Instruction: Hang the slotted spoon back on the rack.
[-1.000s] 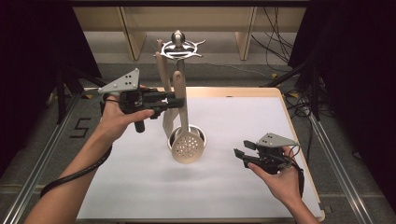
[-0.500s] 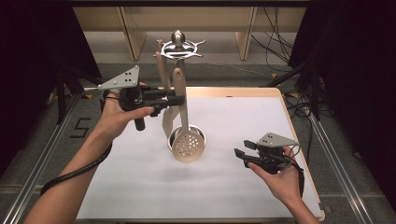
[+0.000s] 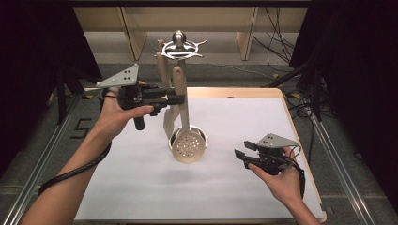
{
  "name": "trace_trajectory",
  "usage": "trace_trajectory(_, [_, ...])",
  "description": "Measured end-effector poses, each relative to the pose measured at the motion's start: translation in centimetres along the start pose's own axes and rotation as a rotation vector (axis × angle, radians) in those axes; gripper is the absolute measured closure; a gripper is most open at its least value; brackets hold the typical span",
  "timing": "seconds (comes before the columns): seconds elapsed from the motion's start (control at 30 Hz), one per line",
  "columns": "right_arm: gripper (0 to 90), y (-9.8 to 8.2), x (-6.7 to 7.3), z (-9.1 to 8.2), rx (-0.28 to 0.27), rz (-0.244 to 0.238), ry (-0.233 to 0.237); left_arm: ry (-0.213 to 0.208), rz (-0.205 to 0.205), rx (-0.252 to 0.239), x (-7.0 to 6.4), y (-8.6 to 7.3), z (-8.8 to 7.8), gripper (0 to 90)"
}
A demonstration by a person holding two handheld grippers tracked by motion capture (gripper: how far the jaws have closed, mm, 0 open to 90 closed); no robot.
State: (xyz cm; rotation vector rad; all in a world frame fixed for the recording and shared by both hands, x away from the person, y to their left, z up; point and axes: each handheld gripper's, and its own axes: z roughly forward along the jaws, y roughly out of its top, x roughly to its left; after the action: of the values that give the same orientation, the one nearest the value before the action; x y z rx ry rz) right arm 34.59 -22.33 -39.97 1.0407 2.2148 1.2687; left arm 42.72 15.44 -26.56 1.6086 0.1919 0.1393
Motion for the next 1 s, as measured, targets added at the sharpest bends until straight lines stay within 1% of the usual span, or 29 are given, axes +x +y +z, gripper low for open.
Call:
trace_trajectory(0.03, [49.9,-0.04,-0.08,0.09,-0.007,-0.011,-0.003,0.001,0.002,0.001,0.04,0.04,-0.01,74.5])
trace_trajectory(0.07, [49.9,-0.05,-0.08,0.10,-0.004,-0.008,0.001,0.000,0.002,0.000,0.08,0.09,0.00,74.5])
trace_trajectory(0.1, [49.9,-0.05,-0.14,0.07,-0.004,-0.015,-0.008,0.000,0.003,0.002,0.10,0.15,0.02,74.5])
trace_trajectory(0.13, [49.9,-0.07,-0.14,0.12,-0.006,-0.011,-0.004,-0.003,0.004,0.002,0.14,0.19,0.06,74.5])
trace_trajectory(0.17, [49.9,-0.08,-0.08,0.11,0.001,0.002,0.003,-0.003,0.002,0.002,0.16,0.20,0.10,74.5])
trace_trajectory(0.3, [49.9,-0.09,-0.12,0.09,-0.001,0.001,0.002,-0.007,-0.007,0.003,0.28,0.11,0.26,74.5])
trace_trajectory(0.37, [49.9,-0.07,-0.05,0.05,0.000,0.008,0.003,-0.006,-0.007,0.001,0.38,0.07,0.26,74.5])
trace_trajectory(0.4, [49.9,-0.08,-0.18,0.06,-0.005,-0.014,-0.005,-0.004,-0.009,0.001,0.41,0.07,0.26,74.5])
trace_trajectory(0.47, [49.9,-0.09,-0.17,0.11,-0.017,-0.013,-0.008,-0.003,-0.011,0.003,0.47,0.06,0.22,74.5])
trace_trajectory(0.63, [49.9,-0.09,-0.18,0.11,-0.013,-0.013,-0.008,-0.003,-0.011,0.004,0.58,0.19,0.23,74.5])
trace_trajectory(0.67, [49.9,-0.06,-0.08,0.08,-0.005,0.003,-0.002,-0.003,-0.011,0.001,0.61,0.23,0.23,74.5])
trace_trajectory(0.7, [49.9,-0.07,-0.14,0.11,-0.004,-0.008,0.000,-0.005,-0.010,0.000,0.66,0.25,0.22,74.5])
trace_trajectory(0.73, [49.9,-0.05,-0.14,0.07,0.000,-0.008,-0.001,-0.005,-0.010,-0.001,0.69,0.26,0.21,74.5])
trace_trajectory(0.77, [49.9,-0.09,0.05,0.10,-0.001,0.016,0.002,-0.004,-0.013,-0.002,0.73,0.26,0.20,74.5])
trace_trajectory(0.8, [49.9,-0.09,0.07,0.10,0.000,0.019,0.002,-0.004,-0.016,-0.003,0.75,0.26,0.19,74.5])
trace_trajectory(0.83, [49.9,-0.09,-0.07,0.12,-0.004,0.001,-0.002,-0.003,-0.014,-0.002,0.82,0.25,0.16,74.5])
trace_trajectory(0.9, [49.9,-0.11,-0.20,0.13,-0.004,-0.016,-0.005,-0.003,-0.013,-0.003,0.86,0.24,0.14,74.5])
trace_trajectory(0.93, [49.9,-0.16,-0.17,0.25,-0.017,-0.012,-0.007,-0.002,-0.014,-0.003,0.87,0.24,0.14,74.5])
trace_trajectory(1.0, [49.9,-0.12,-0.16,0.17,-0.009,-0.013,-0.004,-0.003,-0.016,-0.001,0.88,0.24,0.15,74.5])
